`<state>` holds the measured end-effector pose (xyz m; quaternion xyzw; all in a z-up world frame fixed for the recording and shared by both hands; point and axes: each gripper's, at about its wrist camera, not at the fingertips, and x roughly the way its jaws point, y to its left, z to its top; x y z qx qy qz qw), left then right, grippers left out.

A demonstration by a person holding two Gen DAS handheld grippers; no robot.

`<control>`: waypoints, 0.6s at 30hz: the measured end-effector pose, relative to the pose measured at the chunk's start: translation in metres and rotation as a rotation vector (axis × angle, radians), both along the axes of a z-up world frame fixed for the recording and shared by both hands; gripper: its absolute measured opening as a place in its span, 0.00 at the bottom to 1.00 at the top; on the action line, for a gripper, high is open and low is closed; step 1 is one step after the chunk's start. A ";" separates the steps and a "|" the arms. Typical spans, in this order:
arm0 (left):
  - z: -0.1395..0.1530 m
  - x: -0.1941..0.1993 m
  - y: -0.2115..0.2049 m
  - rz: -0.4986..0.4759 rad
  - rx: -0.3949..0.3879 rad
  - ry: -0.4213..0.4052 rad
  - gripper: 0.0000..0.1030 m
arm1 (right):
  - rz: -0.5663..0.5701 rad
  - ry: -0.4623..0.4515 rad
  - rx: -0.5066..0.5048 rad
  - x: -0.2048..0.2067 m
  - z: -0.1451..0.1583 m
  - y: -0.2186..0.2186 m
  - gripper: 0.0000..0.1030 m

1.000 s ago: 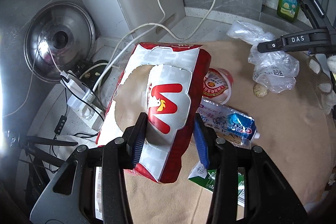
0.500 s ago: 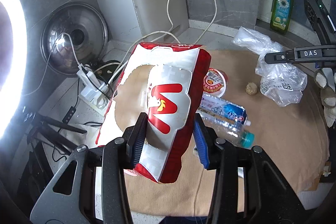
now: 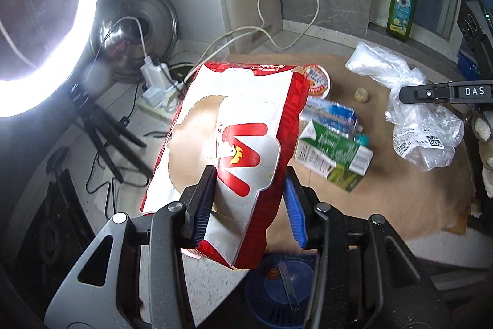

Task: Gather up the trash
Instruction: 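Carry the snack bag and plastic bag down over the blue basket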

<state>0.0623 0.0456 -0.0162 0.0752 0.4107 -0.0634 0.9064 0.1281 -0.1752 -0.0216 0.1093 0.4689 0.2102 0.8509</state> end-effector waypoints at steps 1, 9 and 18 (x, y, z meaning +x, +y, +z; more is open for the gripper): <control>-0.003 -0.006 0.004 0.001 -0.002 0.005 0.42 | 0.003 0.002 -0.002 -0.005 -0.001 0.003 0.21; -0.022 -0.045 0.029 0.013 -0.029 0.052 0.42 | 0.032 0.036 -0.015 -0.060 -0.015 0.035 0.21; -0.067 -0.085 0.046 0.013 -0.064 0.155 0.42 | 0.076 0.102 -0.043 -0.111 -0.043 0.068 0.21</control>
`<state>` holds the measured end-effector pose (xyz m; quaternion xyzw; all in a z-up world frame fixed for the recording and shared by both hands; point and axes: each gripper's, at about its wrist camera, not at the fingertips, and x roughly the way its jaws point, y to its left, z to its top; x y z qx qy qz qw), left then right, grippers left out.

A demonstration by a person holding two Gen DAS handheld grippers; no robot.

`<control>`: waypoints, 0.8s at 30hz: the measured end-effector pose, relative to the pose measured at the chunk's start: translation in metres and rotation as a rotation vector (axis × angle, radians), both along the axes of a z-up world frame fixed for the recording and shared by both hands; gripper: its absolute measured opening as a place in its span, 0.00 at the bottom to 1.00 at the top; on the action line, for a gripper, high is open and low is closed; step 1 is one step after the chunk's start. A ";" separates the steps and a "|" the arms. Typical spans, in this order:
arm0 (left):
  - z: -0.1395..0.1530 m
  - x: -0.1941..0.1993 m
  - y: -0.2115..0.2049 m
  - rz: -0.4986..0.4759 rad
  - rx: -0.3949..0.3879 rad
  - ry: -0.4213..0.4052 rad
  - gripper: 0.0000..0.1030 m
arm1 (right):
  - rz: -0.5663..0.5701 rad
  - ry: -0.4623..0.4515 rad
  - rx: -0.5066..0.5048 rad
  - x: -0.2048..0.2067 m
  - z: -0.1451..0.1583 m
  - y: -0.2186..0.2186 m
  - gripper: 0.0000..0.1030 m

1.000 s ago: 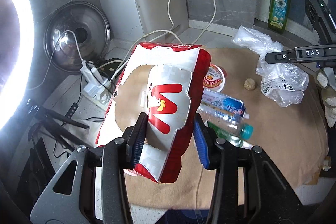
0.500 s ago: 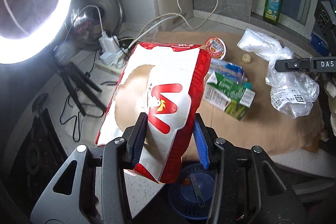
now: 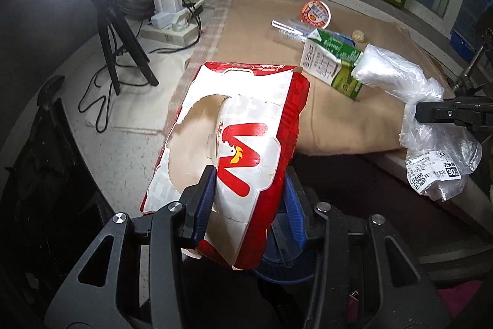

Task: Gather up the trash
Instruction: 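Carry the snack bag and plastic bag down over the blue basket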

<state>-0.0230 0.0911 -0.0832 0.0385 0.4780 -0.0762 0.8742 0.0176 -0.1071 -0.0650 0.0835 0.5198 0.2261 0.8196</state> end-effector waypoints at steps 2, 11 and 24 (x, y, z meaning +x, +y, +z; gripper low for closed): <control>-0.014 -0.009 0.003 0.001 -0.005 0.033 0.42 | 0.009 0.022 -0.009 -0.011 -0.011 0.007 0.21; -0.060 -0.040 -0.002 -0.037 0.012 0.124 0.42 | 0.042 0.115 -0.058 -0.049 -0.062 0.028 0.21; -0.090 -0.068 -0.028 -0.120 -0.001 0.202 0.42 | 0.086 0.135 -0.143 -0.081 -0.089 0.049 0.21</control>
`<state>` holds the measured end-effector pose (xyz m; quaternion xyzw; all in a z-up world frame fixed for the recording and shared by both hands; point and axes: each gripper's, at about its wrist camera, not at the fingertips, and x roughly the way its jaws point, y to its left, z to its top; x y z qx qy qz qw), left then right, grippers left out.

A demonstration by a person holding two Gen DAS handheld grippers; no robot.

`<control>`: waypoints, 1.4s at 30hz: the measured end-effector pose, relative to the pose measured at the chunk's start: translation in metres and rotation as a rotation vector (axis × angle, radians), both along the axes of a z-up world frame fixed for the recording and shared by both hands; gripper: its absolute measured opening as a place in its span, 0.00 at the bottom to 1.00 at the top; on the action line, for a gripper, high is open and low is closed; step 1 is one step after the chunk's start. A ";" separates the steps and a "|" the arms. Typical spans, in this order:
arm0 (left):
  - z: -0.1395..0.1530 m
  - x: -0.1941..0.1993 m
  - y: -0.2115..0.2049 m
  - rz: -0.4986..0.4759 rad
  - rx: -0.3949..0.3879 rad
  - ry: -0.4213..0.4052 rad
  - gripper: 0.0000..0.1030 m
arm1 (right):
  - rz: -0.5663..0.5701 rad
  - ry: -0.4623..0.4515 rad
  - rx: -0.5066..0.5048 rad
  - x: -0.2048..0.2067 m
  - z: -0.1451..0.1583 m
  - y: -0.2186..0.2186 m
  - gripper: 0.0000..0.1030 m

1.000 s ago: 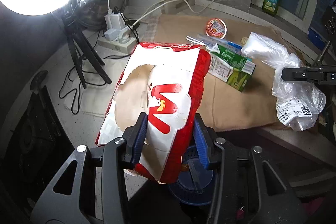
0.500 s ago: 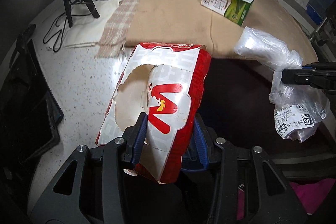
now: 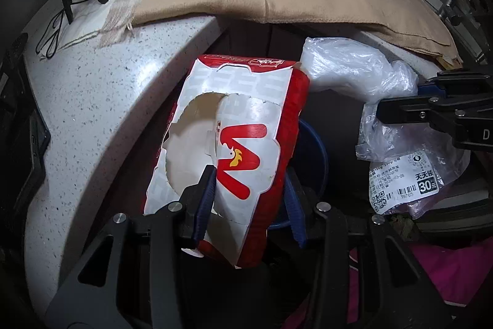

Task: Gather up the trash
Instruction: 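Carry the snack bag and plastic bag down over the blue basket, then open both tools to drop the bags into the basket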

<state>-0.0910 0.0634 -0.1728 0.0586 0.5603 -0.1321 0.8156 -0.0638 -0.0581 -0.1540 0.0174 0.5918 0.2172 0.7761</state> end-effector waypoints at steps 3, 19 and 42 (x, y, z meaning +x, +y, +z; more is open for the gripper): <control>-0.012 0.000 0.002 0.013 -0.029 0.038 0.42 | -0.001 0.021 -0.012 -0.004 -0.010 0.000 0.21; -0.083 0.022 -0.003 0.053 -0.033 0.200 0.43 | -0.026 0.139 -0.096 0.010 -0.085 -0.004 0.22; -0.077 0.020 -0.026 0.067 0.033 0.185 0.54 | -0.038 0.117 -0.123 0.028 -0.104 0.000 0.40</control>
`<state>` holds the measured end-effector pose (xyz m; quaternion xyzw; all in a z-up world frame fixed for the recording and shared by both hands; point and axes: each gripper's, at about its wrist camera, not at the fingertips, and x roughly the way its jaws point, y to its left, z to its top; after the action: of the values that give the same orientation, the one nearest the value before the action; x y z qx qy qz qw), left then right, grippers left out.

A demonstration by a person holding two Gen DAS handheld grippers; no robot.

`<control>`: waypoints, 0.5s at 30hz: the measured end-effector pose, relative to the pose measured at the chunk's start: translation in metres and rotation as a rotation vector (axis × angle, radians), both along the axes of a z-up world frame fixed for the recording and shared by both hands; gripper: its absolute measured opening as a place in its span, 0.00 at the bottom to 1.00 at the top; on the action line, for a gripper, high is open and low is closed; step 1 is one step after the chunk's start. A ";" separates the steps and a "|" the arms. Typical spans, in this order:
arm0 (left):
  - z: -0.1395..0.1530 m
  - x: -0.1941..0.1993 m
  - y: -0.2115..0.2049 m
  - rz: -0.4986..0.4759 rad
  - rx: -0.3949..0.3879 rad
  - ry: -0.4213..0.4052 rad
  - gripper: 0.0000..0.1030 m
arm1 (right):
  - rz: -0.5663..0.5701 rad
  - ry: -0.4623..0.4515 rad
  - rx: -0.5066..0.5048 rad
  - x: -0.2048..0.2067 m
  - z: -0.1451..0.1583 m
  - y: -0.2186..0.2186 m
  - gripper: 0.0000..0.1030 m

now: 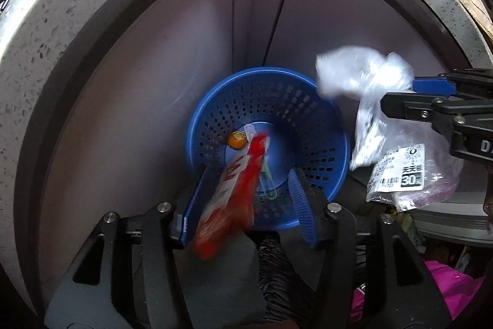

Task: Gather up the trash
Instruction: 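Open both tools to drop the bags into the basket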

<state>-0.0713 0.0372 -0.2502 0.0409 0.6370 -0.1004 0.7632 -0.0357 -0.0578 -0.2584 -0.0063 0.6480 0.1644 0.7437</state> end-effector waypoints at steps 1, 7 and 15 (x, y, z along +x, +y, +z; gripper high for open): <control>0.001 0.000 0.000 0.004 0.000 0.001 0.54 | -0.001 -0.003 0.001 0.000 0.001 0.003 0.44; 0.011 0.002 0.013 0.023 -0.001 -0.004 0.54 | -0.004 -0.010 0.007 -0.002 0.005 0.003 0.50; 0.018 0.002 0.018 0.032 0.004 -0.028 0.54 | 0.008 -0.015 0.019 0.002 0.019 0.004 0.50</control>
<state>-0.0696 0.0547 -0.2325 0.0338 0.6269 -0.0864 0.7735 -0.0334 -0.0534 -0.2390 -0.0032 0.6408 0.1735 0.7478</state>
